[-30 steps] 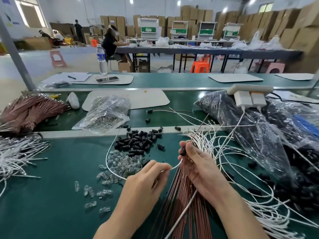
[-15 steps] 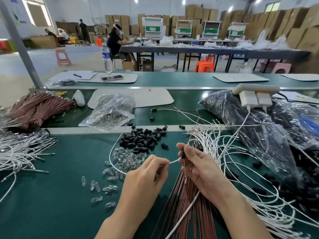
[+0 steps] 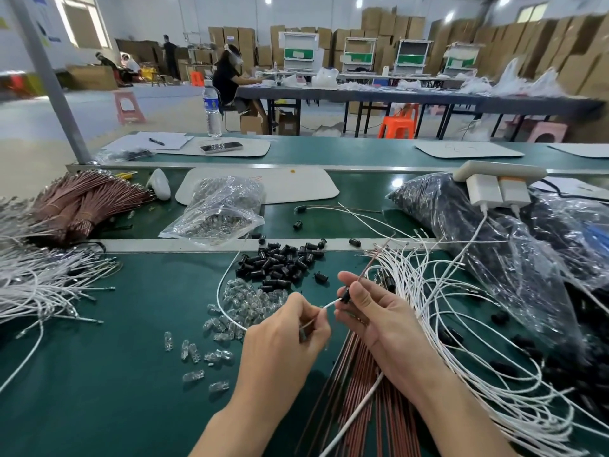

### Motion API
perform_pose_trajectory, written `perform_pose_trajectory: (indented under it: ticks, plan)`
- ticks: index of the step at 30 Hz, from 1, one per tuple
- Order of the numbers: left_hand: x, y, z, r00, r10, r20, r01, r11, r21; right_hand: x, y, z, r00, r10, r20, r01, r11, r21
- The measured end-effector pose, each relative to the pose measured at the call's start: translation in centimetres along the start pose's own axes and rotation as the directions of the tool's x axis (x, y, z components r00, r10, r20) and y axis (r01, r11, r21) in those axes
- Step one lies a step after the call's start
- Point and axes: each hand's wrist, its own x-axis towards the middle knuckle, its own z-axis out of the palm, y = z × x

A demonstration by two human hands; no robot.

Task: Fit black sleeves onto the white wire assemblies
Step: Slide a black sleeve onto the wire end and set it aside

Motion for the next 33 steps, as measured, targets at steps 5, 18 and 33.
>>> perform_pose_trajectory:
  ticks: [5, 18, 33]
  plan:
    - [-0.13, 0.06, 0.21, 1.000, 0.004, 0.013, -0.003, 1.000, -0.029, -0.14, 0.41, 0.34, 1.000, -0.009, 0.015, 0.009, 1.000, -0.001]
    - [-0.25, 0.02, 0.52, 0.990, -0.132, 0.044, 0.139, 0.952, -0.272, -0.48, 0.26, 0.92, 0.999, -0.036, 0.036, 0.036, 0.999, -0.005]
    - [-0.33, 0.11, 0.71, 0.996, -0.032, 0.085, 0.046, 0.984, -0.172, 0.12, 0.95, 0.28, 0.994, -0.075, 0.077, 0.080, 0.995, -0.065]
